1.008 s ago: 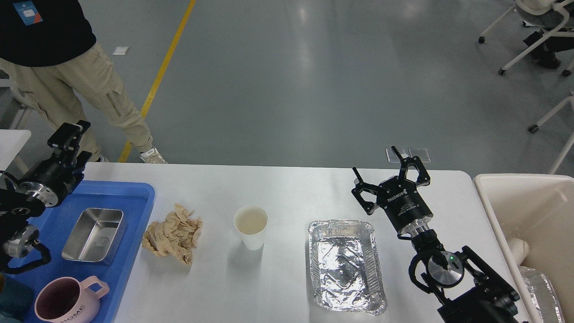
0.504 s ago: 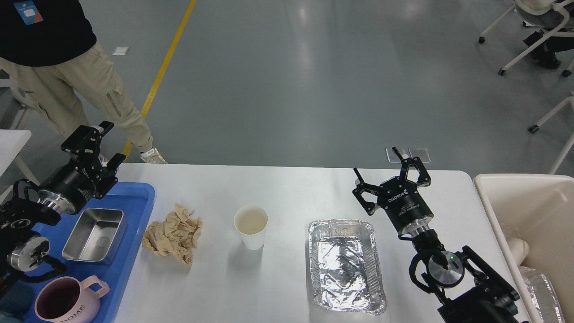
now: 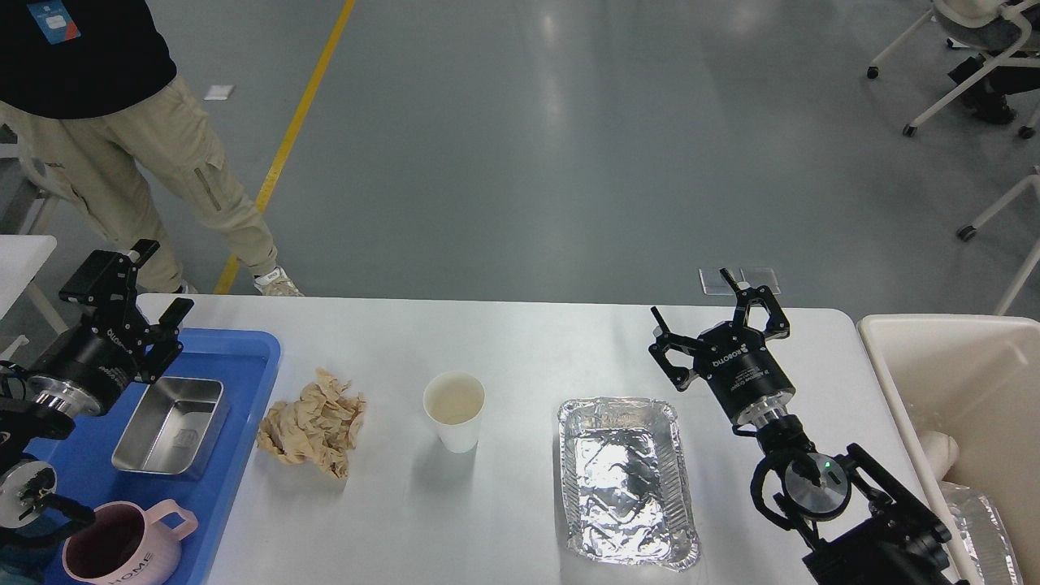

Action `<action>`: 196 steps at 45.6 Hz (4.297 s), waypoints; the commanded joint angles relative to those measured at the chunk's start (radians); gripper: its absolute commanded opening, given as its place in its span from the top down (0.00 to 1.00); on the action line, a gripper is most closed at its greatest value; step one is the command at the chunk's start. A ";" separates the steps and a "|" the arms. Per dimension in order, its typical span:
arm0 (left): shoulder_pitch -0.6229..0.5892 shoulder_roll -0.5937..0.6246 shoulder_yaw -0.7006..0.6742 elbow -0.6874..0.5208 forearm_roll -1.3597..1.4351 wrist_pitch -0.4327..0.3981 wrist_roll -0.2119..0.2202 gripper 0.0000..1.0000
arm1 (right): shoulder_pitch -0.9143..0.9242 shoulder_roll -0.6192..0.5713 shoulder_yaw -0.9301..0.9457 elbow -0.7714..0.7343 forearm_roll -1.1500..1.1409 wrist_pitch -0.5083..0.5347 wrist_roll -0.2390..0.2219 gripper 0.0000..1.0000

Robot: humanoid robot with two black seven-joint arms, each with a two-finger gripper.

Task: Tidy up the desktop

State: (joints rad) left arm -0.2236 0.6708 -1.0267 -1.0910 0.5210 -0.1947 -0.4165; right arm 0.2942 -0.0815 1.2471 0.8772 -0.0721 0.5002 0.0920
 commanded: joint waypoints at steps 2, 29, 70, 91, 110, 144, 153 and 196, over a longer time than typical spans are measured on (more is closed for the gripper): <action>0.009 0.007 0.013 0.011 0.001 -0.012 -0.108 0.03 | 0.000 -0.012 0.000 0.003 0.000 0.000 0.000 0.00; 0.084 -0.145 -0.170 -0.003 -0.341 -0.178 0.137 0.03 | -0.009 -0.044 0.018 0.016 0.002 0.004 0.002 0.00; 0.087 -0.218 -0.179 -0.003 -0.357 -0.196 0.140 0.03 | -0.115 -0.746 -0.060 0.353 -0.327 0.018 0.057 0.00; 0.035 -0.244 -0.158 0.011 -0.357 -0.196 0.160 0.03 | -0.165 -1.403 -0.252 0.657 -0.448 0.047 0.045 0.00; 0.015 -0.261 -0.156 0.013 -0.357 -0.200 0.170 0.03 | -0.162 -1.609 -0.314 0.755 -0.431 -0.135 0.034 0.00; 0.026 -0.258 -0.154 0.013 -0.357 -0.198 0.166 0.03 | -0.148 -1.515 -0.413 0.753 -0.265 -0.256 0.040 0.00; 0.024 -0.250 -0.158 0.014 -0.357 -0.196 0.166 0.03 | -0.148 -1.521 -0.425 0.790 -0.245 -0.252 0.018 0.00; 0.029 -0.240 -0.165 0.031 -0.352 -0.196 0.165 0.03 | -0.171 -1.232 -0.643 0.842 -0.341 -0.319 -0.153 0.00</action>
State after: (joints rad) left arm -0.1938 0.4302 -1.1876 -1.0606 0.1684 -0.3920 -0.2501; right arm 0.1193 -1.3456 0.6483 1.7158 -0.3963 0.2017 -0.0311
